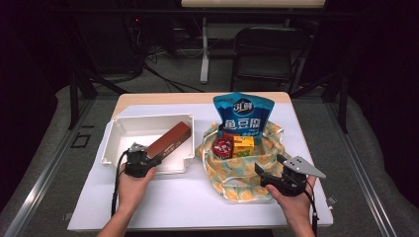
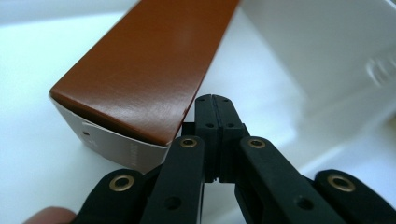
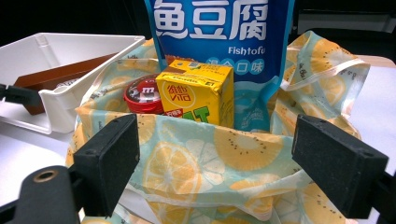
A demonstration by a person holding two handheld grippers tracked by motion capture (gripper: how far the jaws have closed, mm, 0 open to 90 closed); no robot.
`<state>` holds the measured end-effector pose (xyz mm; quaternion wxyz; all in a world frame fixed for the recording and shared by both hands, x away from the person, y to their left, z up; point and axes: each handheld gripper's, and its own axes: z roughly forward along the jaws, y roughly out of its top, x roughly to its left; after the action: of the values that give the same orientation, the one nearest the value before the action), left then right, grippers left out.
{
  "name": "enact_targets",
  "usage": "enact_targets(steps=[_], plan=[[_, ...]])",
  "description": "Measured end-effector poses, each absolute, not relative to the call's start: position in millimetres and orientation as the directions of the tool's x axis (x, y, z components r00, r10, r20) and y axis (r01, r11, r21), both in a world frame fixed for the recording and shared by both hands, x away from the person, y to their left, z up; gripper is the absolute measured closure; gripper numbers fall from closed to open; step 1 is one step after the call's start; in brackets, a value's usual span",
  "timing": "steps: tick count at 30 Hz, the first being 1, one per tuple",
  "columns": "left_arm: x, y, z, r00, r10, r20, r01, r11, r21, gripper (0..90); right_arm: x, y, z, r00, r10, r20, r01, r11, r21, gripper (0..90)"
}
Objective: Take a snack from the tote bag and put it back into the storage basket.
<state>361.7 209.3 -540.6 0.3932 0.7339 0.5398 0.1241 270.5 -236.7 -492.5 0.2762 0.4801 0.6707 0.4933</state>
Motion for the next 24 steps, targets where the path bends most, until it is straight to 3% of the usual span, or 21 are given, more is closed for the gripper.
enact_targets(steps=[14,24], plan=[[401.1,208.2,-531.7,0.312,0.92,-0.236,0.712,-0.062,0.7,90.0,271.1,-238.9,-492.8,-0.381,0.918,0.106,0.371,0.047,0.928,14.7],[425.3,209.8,-534.6,0.259,0.924,-0.282,0.736,0.0,0.677,90.0,271.6,-240.3,-492.4,-0.384,0.917,0.112,0.372,0.043,0.927,14.8]])
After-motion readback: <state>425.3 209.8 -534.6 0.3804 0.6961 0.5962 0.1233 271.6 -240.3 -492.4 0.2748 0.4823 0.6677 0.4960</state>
